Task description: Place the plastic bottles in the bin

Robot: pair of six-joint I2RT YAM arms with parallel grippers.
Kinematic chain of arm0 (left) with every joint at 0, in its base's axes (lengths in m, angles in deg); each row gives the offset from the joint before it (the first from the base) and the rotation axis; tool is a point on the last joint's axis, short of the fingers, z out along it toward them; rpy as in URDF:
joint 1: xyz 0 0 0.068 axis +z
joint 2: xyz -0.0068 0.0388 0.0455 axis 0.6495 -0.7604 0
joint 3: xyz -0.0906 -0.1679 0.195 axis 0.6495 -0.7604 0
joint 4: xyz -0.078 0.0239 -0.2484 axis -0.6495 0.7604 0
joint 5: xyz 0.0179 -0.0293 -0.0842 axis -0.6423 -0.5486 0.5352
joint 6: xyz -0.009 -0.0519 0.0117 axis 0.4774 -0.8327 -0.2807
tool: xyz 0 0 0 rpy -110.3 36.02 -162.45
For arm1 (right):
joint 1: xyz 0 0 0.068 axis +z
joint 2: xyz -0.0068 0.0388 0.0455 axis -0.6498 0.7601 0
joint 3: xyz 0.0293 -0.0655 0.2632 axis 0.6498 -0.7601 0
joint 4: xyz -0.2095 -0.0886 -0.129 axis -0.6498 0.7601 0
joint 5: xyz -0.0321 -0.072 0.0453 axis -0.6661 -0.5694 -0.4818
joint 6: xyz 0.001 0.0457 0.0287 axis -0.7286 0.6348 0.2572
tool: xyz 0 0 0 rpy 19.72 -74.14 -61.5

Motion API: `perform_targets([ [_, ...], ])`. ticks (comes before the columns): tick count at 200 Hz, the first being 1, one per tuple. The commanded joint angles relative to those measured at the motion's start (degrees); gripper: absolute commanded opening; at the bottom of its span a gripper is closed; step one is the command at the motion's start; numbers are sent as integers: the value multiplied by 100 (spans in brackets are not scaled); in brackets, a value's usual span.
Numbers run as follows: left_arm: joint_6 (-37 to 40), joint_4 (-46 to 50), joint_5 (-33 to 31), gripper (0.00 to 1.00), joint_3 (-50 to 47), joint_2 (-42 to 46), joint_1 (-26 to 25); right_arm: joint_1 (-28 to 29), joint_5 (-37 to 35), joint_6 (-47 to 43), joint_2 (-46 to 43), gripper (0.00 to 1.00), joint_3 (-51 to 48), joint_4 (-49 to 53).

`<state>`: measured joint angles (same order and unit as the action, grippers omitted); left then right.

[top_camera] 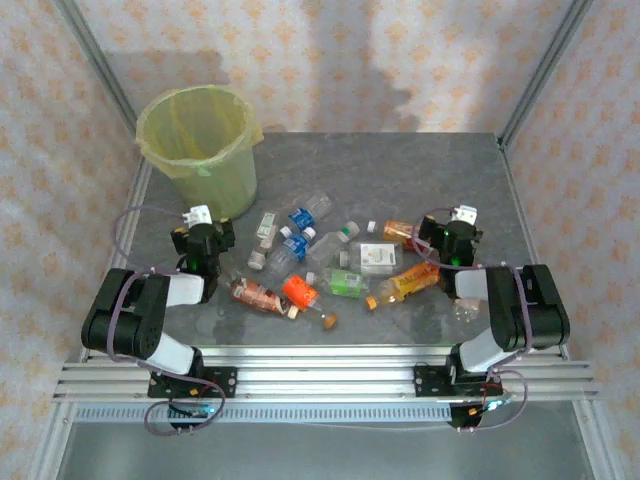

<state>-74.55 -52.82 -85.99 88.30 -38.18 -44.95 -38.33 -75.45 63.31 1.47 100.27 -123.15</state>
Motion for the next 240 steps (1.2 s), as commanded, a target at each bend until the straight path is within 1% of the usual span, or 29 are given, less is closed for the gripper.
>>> perform_targets([
  [1, 114, -51, -32, 100, 105, 18, 27, -35, 50, -73, 25, 99, 106, 9],
  [170, 114, -54, -20, 100, 105, 21, 23, -35, 46, -73, 29, 99, 107, 14],
  [191, -25, 151, -283, 100, 145, 154, 32, -33, 50, -73, 27, 99, 105, 7],
  [240, -29, 164, -266, 100, 145, 177, 40, -35, 31, -73, 8, 99, 95, -4],
])
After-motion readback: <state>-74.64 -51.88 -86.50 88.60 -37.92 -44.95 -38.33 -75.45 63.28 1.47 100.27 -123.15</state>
